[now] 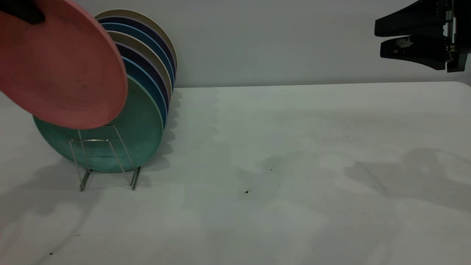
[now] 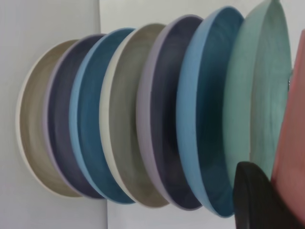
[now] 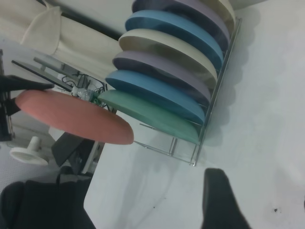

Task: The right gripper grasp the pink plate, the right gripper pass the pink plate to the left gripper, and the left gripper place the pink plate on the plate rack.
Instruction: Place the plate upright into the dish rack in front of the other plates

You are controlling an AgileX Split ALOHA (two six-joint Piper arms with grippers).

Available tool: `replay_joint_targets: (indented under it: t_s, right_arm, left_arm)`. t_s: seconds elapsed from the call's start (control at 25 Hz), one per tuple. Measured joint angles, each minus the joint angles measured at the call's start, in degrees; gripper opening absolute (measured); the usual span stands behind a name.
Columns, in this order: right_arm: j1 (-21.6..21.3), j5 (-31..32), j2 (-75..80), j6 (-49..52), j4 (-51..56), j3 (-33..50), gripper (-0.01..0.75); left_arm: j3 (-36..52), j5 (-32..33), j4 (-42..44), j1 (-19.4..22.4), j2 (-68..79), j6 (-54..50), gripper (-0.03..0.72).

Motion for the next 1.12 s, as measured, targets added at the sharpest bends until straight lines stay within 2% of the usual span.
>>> replay_joint_targets:
  t_s: [0.24, 0.64, 1.12]
  right_arm:
    - [0.0, 0.0, 0.0, -0.1, 0.0, 0.0, 0.440]
    - [0.0, 0.0, 0.0, -0.1, 0.0, 0.0, 0.440]
    - [0.0, 0.0, 0.0, -0.1, -0.1, 0.0, 0.440]
  left_arm:
    - [0.3, -0.3, -0.3, 0.0, 0.0, -0.2, 0.116]
    - [5.0, -7.1, -0.5, 0.0, 0.2, 0.0, 0.116]
    - [5.3, -5.1, -1.2, 0.0, 4.5, 0.0, 0.116]
